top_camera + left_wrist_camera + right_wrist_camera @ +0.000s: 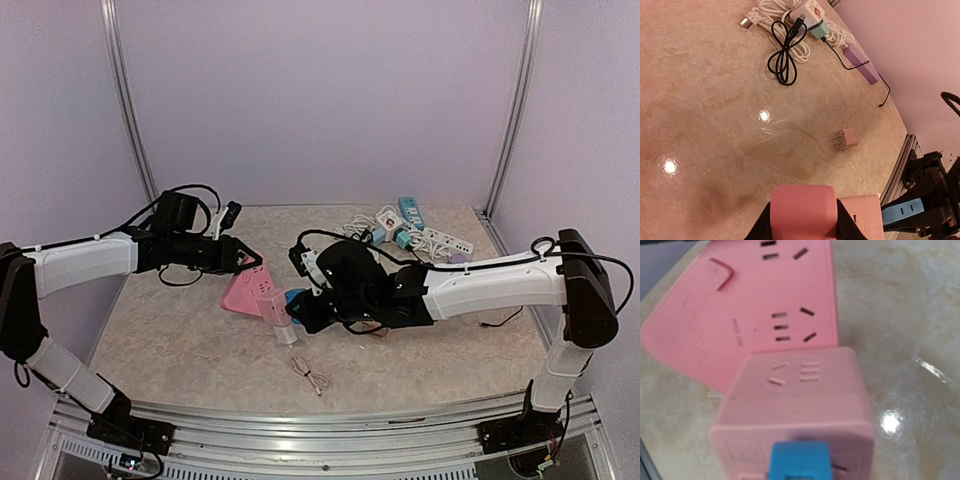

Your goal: Pull the plug off the socket

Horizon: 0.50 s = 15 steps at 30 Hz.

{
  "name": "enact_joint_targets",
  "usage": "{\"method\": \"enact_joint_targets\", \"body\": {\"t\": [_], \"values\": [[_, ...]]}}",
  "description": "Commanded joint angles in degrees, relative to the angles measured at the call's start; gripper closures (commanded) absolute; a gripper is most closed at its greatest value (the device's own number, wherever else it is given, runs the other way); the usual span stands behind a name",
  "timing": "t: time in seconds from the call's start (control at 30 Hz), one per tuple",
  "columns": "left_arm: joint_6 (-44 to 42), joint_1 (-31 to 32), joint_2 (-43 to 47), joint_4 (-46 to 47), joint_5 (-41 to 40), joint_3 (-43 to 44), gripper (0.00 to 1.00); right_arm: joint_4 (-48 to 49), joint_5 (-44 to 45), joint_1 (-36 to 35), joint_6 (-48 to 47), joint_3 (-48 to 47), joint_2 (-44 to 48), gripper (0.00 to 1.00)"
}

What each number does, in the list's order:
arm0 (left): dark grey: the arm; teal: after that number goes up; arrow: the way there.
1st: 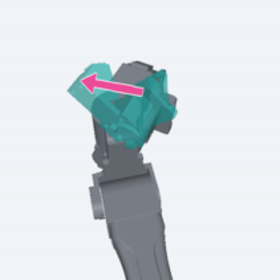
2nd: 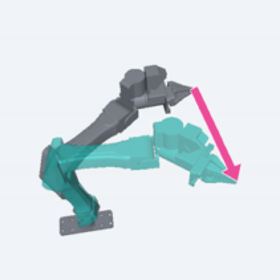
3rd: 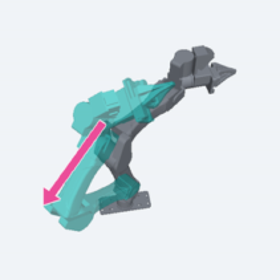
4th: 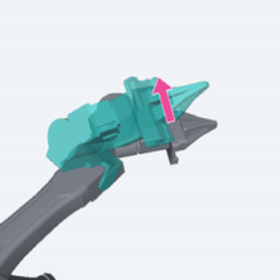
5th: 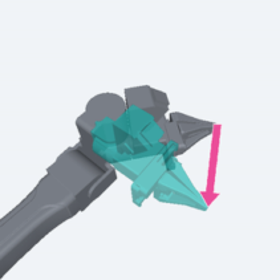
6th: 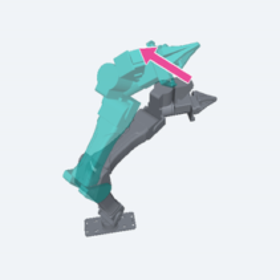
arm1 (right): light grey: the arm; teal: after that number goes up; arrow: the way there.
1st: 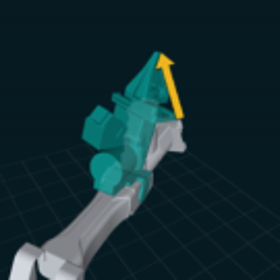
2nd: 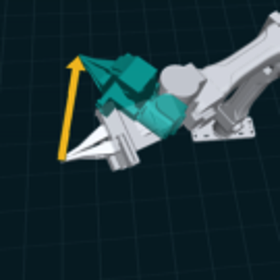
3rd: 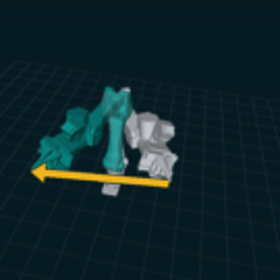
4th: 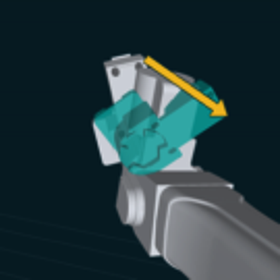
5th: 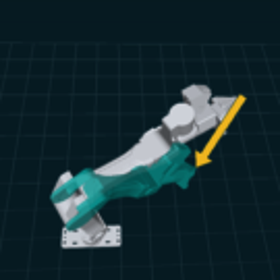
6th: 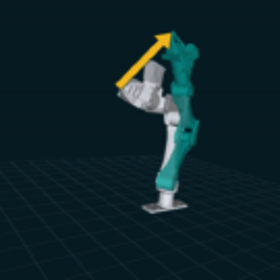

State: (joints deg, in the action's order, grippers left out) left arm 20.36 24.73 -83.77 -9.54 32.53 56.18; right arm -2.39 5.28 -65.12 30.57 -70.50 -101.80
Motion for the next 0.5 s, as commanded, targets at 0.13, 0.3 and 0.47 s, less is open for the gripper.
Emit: {"method": "enact_joint_targets", "body": {"t": [0.13, 0.3, 0.47], "values": [[-0.6, 1.2, 1.4, 4.2, 8.4, 1.9, 1.0, 4.1, -5.0, 0.4, -3.6, 3.1, 2.1, 1.0], [-1.6, 2.2, 1.8, 4.3, 8.6, 2.0, 1.0, 7.4, -10.6, 1.5, -3.8, 5.7, 3.5, 1.0], [-1.8, 2.3, 1.8, 4.3, 8.9, 2.0, 1.0, 10.8, -14.1, 2.6, -2.8, 7.6, 4.3, 1.0]]}}
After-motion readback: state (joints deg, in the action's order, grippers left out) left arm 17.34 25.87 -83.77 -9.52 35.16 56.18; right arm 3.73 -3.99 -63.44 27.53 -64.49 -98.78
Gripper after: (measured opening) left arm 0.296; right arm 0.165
